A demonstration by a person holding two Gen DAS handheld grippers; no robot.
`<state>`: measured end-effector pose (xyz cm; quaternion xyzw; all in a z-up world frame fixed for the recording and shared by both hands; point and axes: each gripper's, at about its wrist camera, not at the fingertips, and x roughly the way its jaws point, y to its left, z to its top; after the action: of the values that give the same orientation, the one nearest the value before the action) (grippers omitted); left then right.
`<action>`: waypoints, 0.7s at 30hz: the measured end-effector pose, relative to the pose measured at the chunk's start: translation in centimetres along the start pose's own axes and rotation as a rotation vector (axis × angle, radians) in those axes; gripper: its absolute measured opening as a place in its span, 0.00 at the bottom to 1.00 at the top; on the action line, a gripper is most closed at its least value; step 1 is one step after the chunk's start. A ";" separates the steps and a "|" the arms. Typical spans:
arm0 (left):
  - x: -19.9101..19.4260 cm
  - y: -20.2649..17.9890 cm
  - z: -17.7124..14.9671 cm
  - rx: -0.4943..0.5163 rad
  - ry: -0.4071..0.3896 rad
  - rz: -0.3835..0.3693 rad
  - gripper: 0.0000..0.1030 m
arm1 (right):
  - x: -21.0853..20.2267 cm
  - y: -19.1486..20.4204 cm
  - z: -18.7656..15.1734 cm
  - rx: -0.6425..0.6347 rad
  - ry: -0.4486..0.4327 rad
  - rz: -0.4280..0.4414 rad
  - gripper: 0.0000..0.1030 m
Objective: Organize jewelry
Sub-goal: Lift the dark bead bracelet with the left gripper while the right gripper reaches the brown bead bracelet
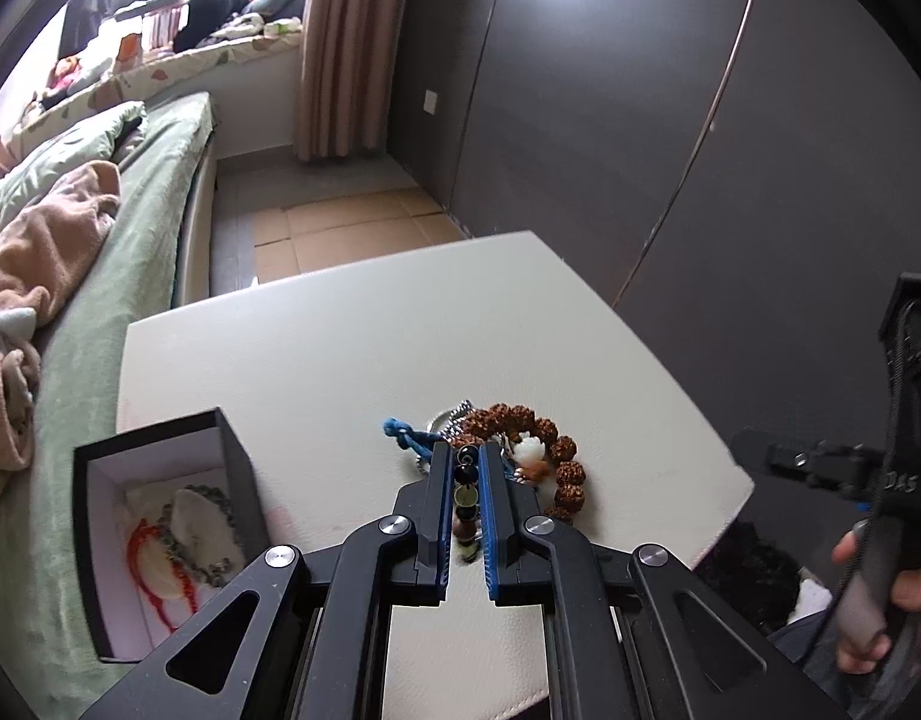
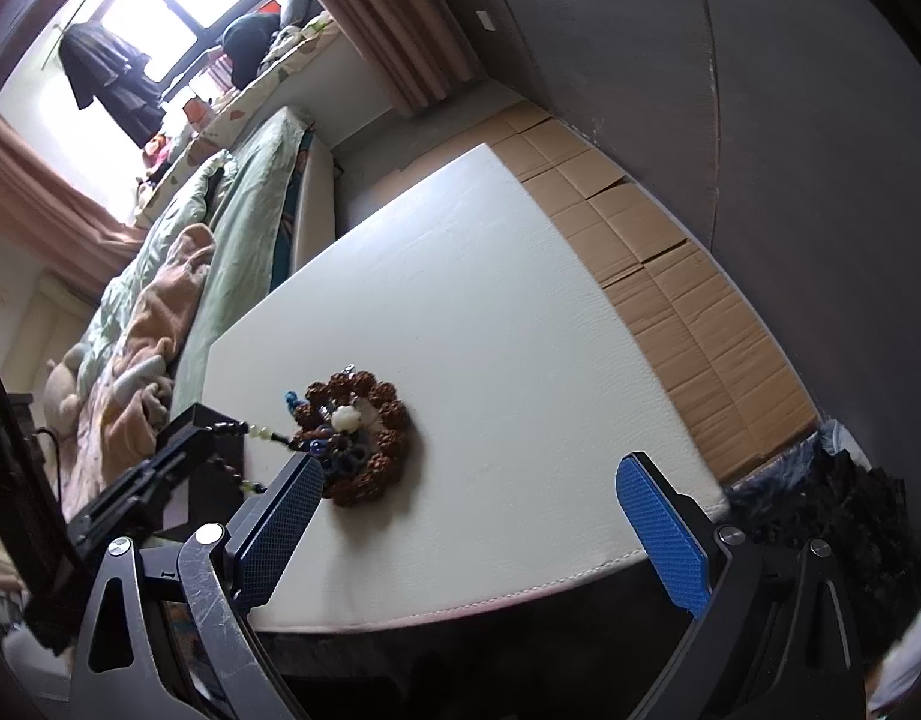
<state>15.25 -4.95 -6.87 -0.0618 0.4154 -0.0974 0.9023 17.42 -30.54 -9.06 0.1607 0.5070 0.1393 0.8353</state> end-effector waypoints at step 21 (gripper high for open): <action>-2.9 4.0 0.7 -0.126 -0.049 -0.092 0.08 | 5.8 5.3 0.5 -0.074 0.092 0.066 0.60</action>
<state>14.40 -0.39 -5.01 -0.1397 0.3951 -0.1109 0.9012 20.08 -23.47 -11.36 0.1398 0.5340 0.1928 0.8113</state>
